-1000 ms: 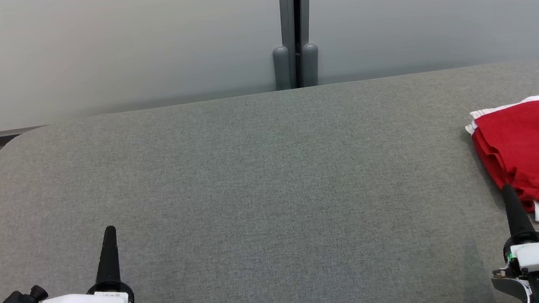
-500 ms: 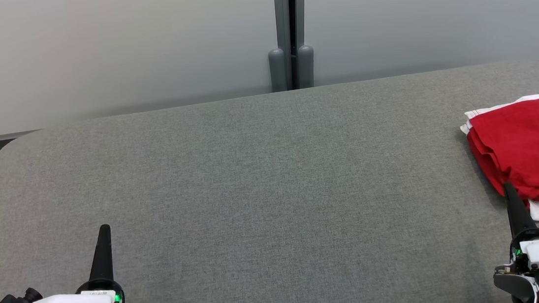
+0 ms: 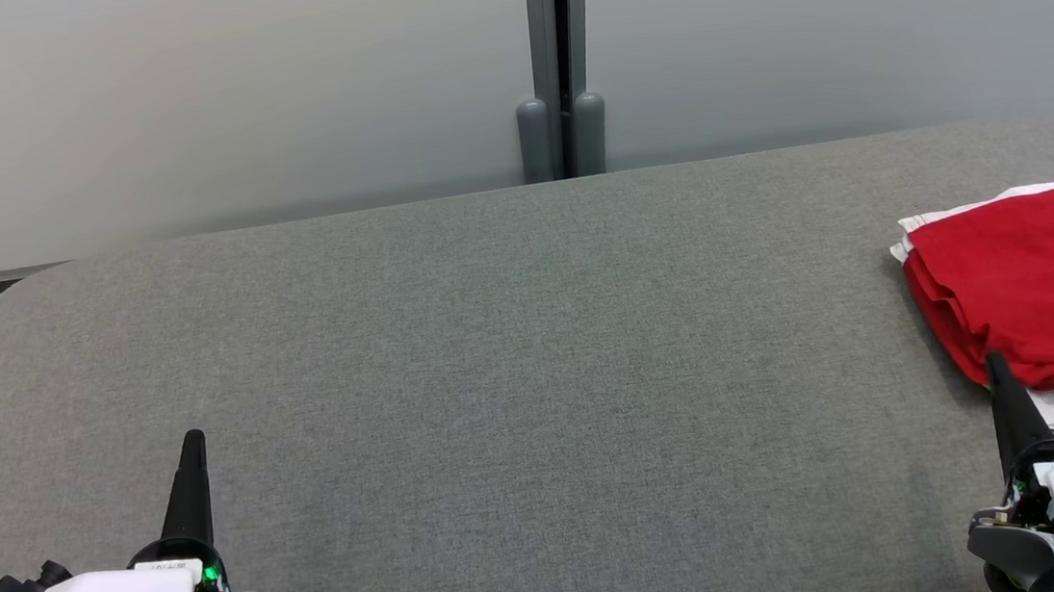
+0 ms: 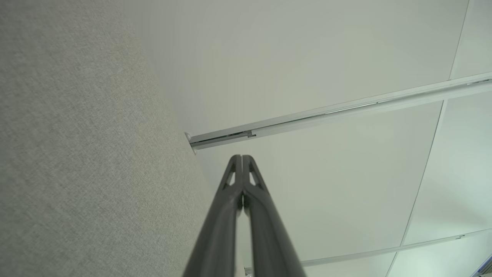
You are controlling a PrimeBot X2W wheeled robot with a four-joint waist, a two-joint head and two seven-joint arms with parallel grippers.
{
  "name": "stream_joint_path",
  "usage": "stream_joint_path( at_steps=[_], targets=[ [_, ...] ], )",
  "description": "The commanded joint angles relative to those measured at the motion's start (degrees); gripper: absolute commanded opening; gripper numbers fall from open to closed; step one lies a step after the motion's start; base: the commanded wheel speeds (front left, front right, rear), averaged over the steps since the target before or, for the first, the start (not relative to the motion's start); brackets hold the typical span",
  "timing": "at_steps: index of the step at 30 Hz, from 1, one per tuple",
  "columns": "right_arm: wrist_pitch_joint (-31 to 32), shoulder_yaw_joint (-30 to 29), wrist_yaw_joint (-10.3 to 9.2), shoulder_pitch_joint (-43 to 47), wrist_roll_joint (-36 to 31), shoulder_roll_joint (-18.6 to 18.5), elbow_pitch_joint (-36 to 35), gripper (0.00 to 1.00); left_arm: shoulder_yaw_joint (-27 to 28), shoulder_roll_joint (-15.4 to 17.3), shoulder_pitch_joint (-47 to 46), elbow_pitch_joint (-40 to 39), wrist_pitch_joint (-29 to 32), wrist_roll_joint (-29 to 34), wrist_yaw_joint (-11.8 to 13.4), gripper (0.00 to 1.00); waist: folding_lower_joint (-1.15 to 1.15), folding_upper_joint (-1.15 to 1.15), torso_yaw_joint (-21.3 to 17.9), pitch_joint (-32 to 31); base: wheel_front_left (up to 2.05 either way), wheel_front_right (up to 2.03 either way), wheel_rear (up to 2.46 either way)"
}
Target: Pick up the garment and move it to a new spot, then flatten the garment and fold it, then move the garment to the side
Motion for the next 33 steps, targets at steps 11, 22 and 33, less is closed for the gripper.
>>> stream_joint_path(
  at_steps=[11,22,33],
  targets=[
    [1.7,-0.6,0.01,-1.0,5.8,-0.4,-0.3,0.0,1.2,0.4,-1.3,-0.2,1.6,-5.2,-0.6,0.0,0.0,-0.01,-0.5,-0.2,0.0,0.0,0.0],
    [2.9,-1.0,0.0,-1.2,10.2,-0.4,-0.3,0.0,2.0,0.4,-1.6,-0.1,2.7,-9.1,-0.6,0.0,0.0,-0.01,-1.0,-0.4,0.0,0.0,0.0],
    [3.1,-1.1,0.0,-1.3,11.3,-0.4,-0.3,0.0,2.3,0.3,-1.5,-0.1,3.1,-9.9,-0.6,0.0,0.0,-0.01,-1.2,-0.4,0.0,0.0,0.0]
  ],
)
